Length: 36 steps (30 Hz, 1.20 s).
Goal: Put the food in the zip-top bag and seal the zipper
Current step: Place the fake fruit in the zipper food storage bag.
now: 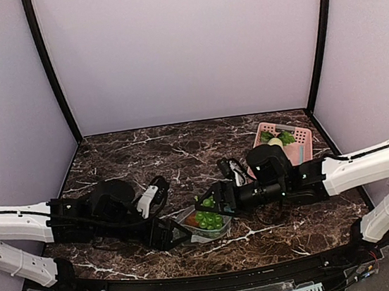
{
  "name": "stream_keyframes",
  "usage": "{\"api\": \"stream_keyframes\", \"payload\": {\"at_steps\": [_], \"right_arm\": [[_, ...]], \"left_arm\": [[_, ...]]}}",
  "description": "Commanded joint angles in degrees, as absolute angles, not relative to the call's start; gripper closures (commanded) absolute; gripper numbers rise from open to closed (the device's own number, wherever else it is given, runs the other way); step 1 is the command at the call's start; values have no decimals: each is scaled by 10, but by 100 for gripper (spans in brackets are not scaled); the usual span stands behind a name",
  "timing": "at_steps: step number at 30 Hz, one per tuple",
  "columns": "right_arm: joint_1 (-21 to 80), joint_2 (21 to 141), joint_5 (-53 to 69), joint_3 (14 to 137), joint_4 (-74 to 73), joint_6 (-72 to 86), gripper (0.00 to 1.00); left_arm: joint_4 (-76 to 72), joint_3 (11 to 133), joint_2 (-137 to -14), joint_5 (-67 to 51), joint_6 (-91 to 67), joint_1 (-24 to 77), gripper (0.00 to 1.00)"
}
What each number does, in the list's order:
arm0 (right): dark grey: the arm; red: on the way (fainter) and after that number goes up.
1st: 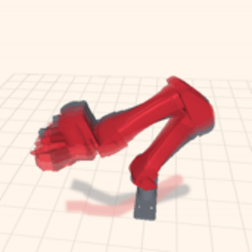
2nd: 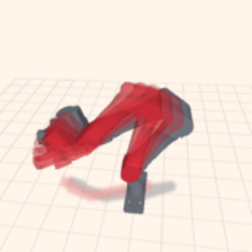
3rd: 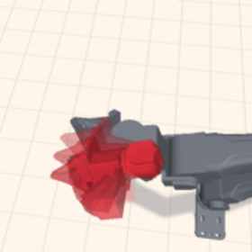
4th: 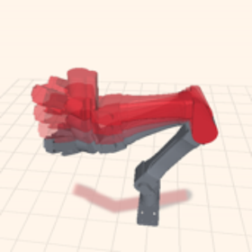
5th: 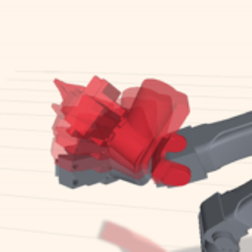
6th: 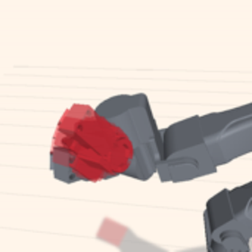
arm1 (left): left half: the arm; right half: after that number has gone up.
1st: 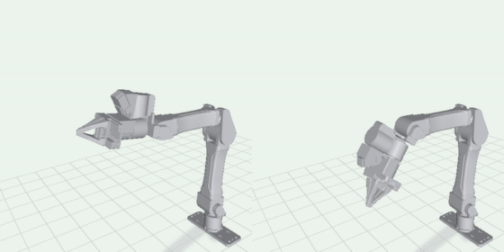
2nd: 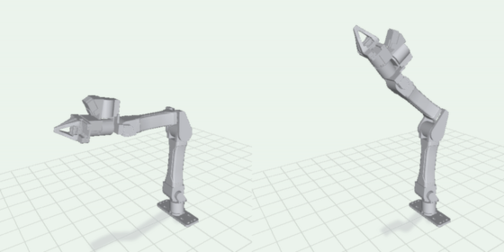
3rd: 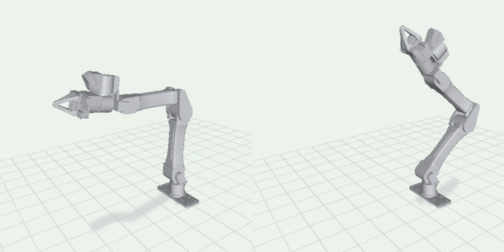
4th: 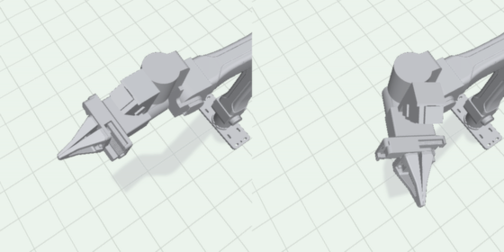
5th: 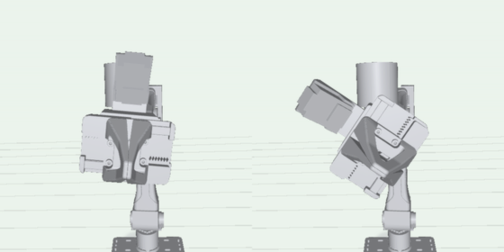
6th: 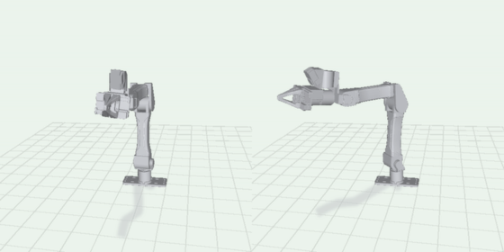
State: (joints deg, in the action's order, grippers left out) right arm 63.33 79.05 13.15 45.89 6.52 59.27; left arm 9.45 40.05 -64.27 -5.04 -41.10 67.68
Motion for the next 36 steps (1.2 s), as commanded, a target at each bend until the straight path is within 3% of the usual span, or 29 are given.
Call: {"api": "stream_keyframes", "payload": {"at_steps": [1, 8, 10, 15, 36], "right_arm": [[635, 810, 142, 470, 106, 603, 7], [635, 818, 143, 475, 118, 608, 7], [634, 818, 142, 475, 117, 610, 7], [634, 818, 139, 475, 118, 613, 8], [635, 816, 138, 471, 149, 638, 10]], "left_arm": [[96, 429, -601, -54, -329, 675, 3], [76, 431, -581, -8, -303, 675, 1], [54, 428, -579, 8, -298, 675, 5], [6, 432, -621, -26, -299, 676, 29], [-101, 423, -705, -73, -325, 677, 71]]}}
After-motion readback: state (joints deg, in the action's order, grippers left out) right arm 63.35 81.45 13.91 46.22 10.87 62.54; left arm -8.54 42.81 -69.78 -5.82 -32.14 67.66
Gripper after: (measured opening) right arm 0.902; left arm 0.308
